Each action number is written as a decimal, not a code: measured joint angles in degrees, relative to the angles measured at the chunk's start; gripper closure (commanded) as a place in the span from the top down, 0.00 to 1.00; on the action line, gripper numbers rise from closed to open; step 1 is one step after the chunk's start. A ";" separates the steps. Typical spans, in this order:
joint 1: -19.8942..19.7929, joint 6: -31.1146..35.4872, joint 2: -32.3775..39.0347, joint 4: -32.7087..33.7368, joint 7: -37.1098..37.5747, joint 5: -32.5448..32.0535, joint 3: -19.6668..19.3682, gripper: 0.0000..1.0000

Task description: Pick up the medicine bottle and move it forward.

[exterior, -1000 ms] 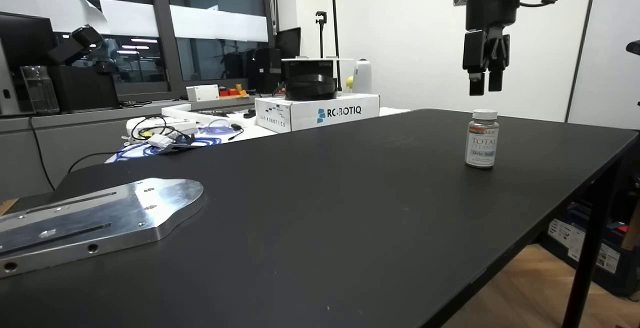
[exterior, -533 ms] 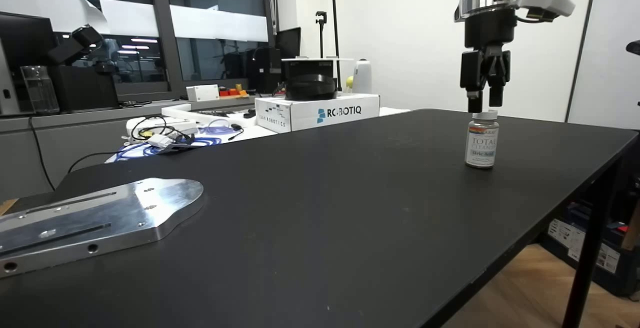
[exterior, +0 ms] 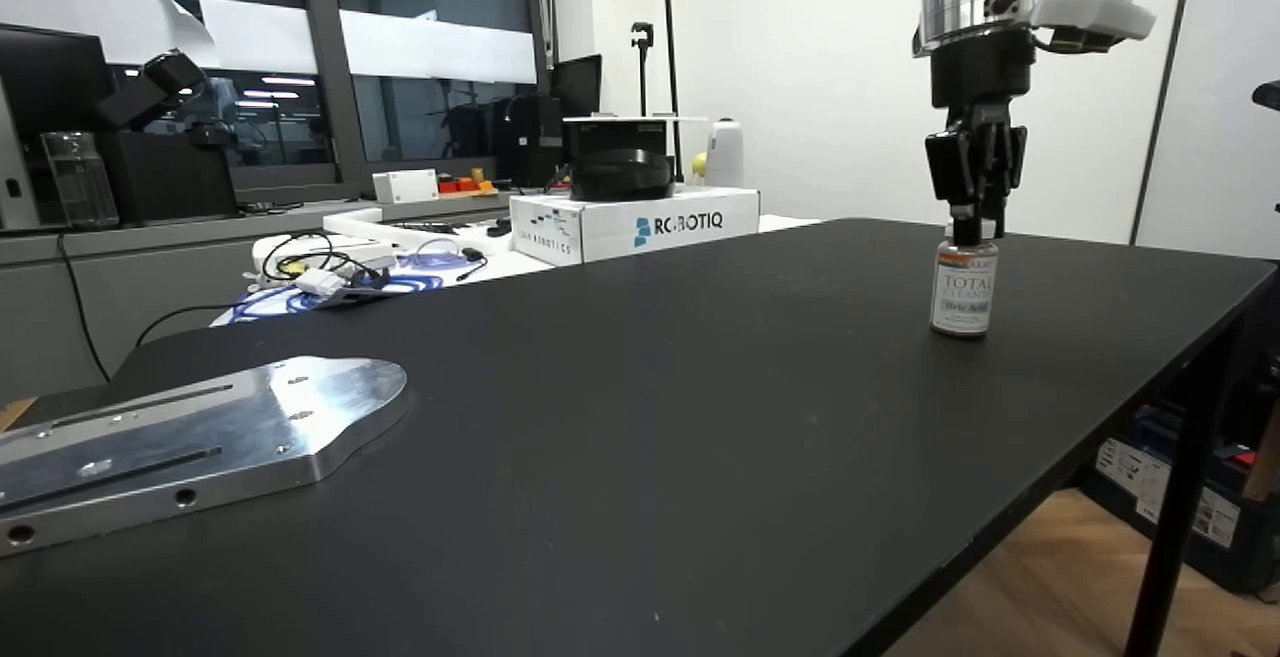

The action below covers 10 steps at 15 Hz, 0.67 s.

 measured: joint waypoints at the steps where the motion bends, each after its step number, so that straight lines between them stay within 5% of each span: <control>1: 0.00 -0.71 -0.23 0.29 0.00 0.00 0.00 0.19; 5: 0.02 -5.79 -3.98 2.11 -0.02 -0.09 0.07 0.19; 6: 0.03 -7.50 -5.57 2.71 -0.05 -0.25 0.12 0.44; 10: 0.13 -13.06 -10.61 4.16 -0.20 -0.75 0.28 0.44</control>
